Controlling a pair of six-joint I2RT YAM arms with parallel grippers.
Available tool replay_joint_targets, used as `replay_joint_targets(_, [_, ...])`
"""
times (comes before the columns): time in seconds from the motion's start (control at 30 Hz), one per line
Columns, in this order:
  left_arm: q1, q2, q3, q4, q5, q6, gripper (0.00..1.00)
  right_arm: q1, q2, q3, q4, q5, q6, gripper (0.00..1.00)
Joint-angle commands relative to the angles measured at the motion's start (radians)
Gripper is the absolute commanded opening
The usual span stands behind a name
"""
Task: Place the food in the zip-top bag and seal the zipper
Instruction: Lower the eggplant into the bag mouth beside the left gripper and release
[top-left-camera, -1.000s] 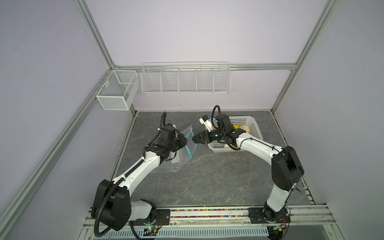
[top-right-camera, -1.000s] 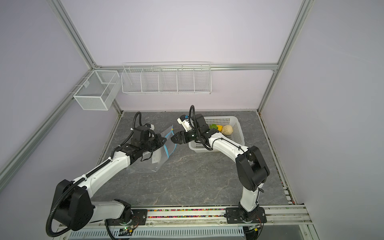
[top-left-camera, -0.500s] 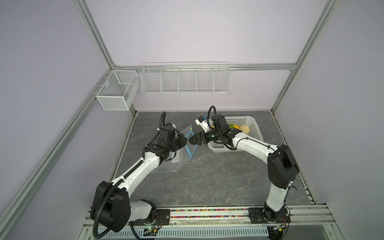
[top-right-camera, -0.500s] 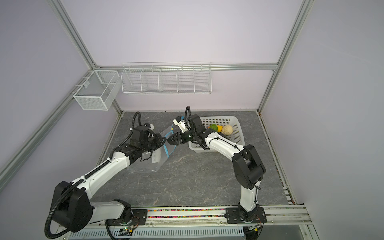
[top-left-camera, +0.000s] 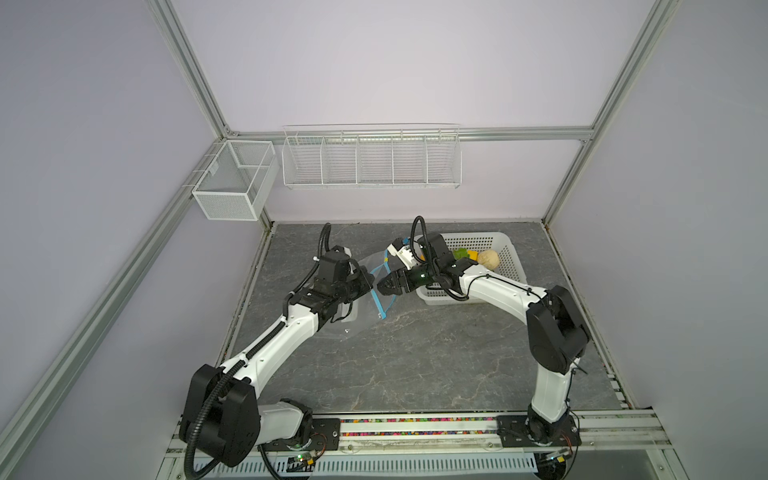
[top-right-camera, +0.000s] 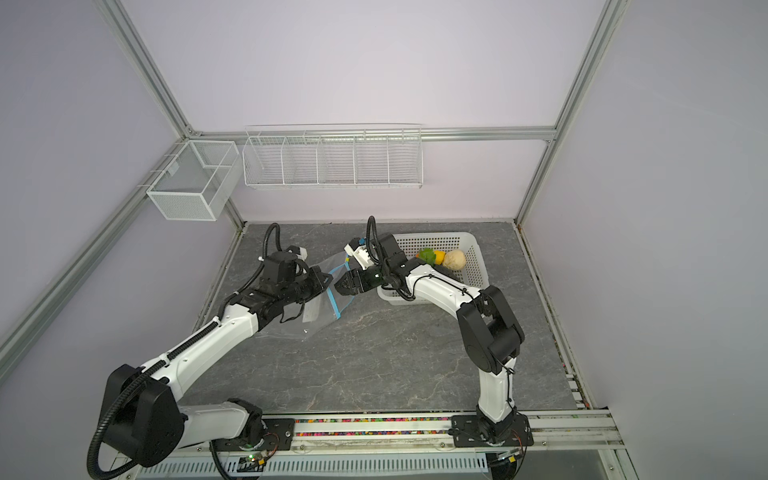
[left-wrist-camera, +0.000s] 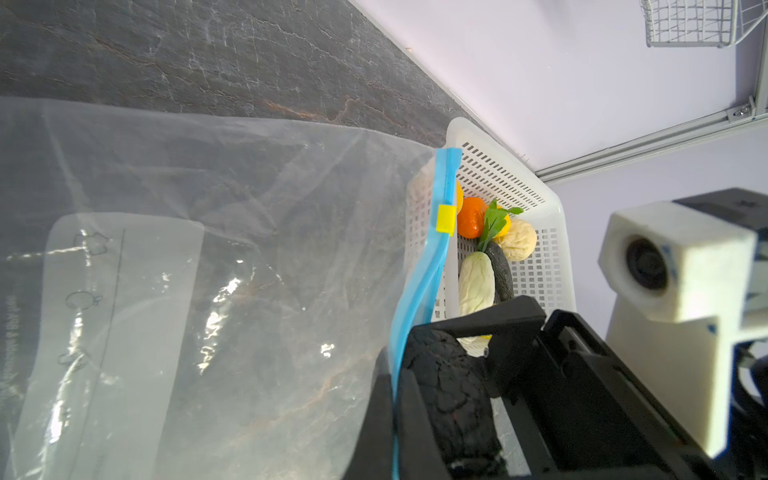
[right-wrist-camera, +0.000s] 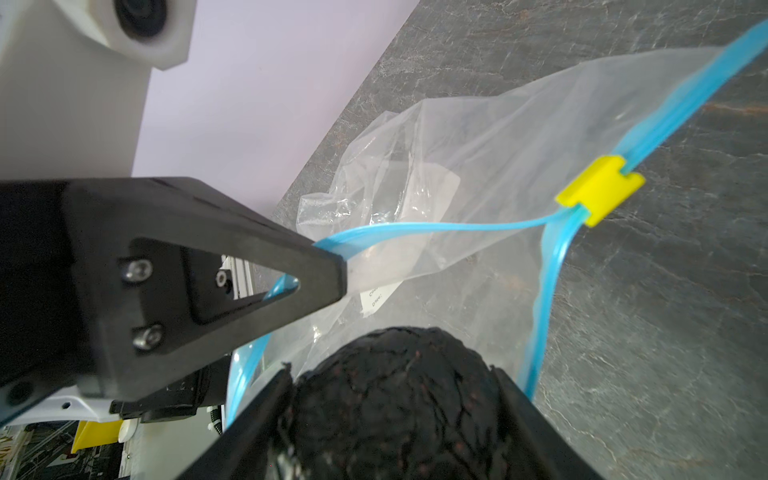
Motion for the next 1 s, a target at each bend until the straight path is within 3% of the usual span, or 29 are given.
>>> replay_joint_targets(0.0, [-0.004,-0.03,-0.009,0.011,-0.013,-0.007,0.0,0.011,0.02,0.028,-0.028,0.015,-0.029,0.68])
replay_joint_targets(0.43, [-0.009,-0.065,-0.029,0.029,-0.004,-0.031,0.0,0.027,0.049,0.077,-0.094,0.045,-0.055,0.7])
replay_joint_targets(0.97, [-0.01,-0.082,-0.053,0.037,-0.005,-0.036,0.0,0.04,0.054,0.084,-0.108,0.074,-0.063,0.87])
